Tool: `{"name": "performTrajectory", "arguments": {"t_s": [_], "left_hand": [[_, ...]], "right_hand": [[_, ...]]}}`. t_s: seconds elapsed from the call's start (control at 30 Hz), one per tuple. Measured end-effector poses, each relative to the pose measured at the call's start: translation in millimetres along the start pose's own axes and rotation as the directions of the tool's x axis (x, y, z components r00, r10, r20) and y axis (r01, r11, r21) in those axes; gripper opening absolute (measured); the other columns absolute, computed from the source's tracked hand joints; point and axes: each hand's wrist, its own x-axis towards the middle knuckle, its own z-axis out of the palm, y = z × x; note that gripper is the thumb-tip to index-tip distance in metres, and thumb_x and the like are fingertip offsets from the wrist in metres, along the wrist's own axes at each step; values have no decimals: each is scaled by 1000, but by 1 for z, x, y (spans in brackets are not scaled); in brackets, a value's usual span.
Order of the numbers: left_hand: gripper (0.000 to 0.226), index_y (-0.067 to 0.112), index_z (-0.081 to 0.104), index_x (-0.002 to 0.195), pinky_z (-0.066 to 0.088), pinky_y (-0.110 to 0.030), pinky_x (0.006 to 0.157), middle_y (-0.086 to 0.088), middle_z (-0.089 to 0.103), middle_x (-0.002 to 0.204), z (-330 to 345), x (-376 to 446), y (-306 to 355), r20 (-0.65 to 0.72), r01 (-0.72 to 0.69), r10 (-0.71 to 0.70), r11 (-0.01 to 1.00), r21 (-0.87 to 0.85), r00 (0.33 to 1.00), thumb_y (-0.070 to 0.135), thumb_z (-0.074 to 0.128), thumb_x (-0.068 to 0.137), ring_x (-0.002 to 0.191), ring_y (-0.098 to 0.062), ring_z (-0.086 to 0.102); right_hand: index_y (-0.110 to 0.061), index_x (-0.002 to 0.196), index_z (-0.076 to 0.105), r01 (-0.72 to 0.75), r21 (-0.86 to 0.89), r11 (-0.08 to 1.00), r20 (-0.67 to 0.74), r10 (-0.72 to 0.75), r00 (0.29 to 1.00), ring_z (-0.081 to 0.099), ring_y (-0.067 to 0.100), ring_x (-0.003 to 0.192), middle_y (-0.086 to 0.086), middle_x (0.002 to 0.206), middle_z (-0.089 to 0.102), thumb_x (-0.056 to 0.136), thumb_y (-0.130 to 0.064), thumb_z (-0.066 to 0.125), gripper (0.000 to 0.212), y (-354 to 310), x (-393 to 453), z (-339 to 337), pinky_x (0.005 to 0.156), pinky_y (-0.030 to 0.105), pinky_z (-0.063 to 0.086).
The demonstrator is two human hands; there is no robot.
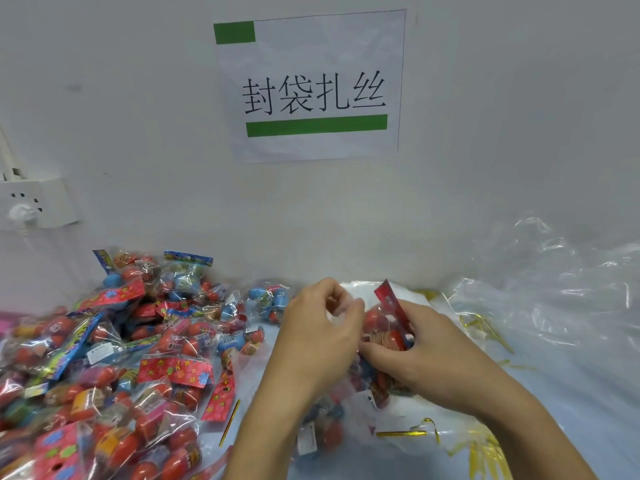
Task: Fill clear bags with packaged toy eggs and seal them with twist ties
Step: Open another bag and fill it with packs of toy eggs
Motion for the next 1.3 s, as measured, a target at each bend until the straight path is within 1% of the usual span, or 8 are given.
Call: {"name": "performTrajectory", "arguments": {"t_s": [0.23, 0.4, 0.57, 0.67, 0.77, 0.97, 1.17, 1.3], "left_hand": [[32, 16, 51, 68, 34, -17, 49, 12, 53, 61, -14, 4, -16, -13, 80, -79, 993, 87, 997, 29, 54, 98, 52, -4, 46], [29, 17, 63, 74, 55, -33, 63, 5, 64, 74, -12, 1, -10, 176, 68, -78, 996, 61, 981, 33, 56, 98, 60, -10, 64], [12, 32, 52, 94, 36, -18, 58, 9, 54, 95, -20, 2, -18, 67, 107, -130, 955, 278, 989, 40, 60, 94, 72, -2, 52], [29, 29, 48, 107, 44, -21, 61, 9, 54, 98, -22, 1, -22, 141, 206, -273, 908, 364, 952, 42, 66, 89, 80, -5, 56], [7, 24, 58, 93, 58, -32, 71, 0, 65, 92, -23, 0, -20, 163, 240, -317, 898, 370, 934, 28, 64, 91, 79, -14, 67], [17, 23, 64, 78, 37, -12, 49, 3, 64, 79, -31, 3, -10, -41, 102, -93, 911, 399, 995, 21, 60, 93, 61, -7, 59], [16, 19, 64, 77, 44, -20, 60, 5, 61, 72, -7, -6, 11, 69, -160, 145, 932, 326, 987, 14, 57, 91, 68, -8, 56], [14, 18, 64, 78, 42, -17, 66, 7, 58, 76, 6, -9, 17, 157, -271, 234, 921, 281, 959, 14, 57, 90, 76, -9, 52]], "right_hand": [[-23, 93, 65, 51, 257, 965, 281, -125, 952, 58, 11, 66, 2, 76, 66, 82, -5, 71, 21, -8, -8, -13, 58, 24, 53], [-14, 83, 60, -59, 103, 993, 497, 0, 868, 48, 11, 63, -6, 69, 53, 81, -14, 66, 6, -5, -8, -6, 63, 27, 42], [-23, 83, 59, -59, 42, 997, 333, 42, 942, 52, 3, 59, -15, 65, 57, 84, -22, 62, 4, 4, -3, -4, 56, 16, 45], [-26, 91, 57, -22, 51, 998, 215, 10, 977, 53, 4, 63, -4, 72, 63, 85, -26, 59, 6, 10, 0, -3, 58, 15, 44], [-28, 92, 60, -40, 86, 995, 171, 25, 985, 57, 1, 63, -1, 80, 69, 85, -29, 60, 7, 13, 3, 2, 58, 12, 49], [-20, 69, 53, -112, 127, 986, 99, 100, 990, 43, 4, 51, -11, 56, 49, 92, -32, 58, 26, 15, 8, 12, 52, 14, 40], [-17, 73, 60, -279, 402, 872, 96, 263, 960, 47, 20, 65, 9, 67, 49, 85, -21, 54, 14, 11, 14, 37, 65, 41, 53], [-11, 63, 53, -224, 372, 901, 64, 215, 974, 51, 15, 68, 1, 62, 54, 90, -6, 49, 27, 12, 11, 49, 56, 14, 46]]}}
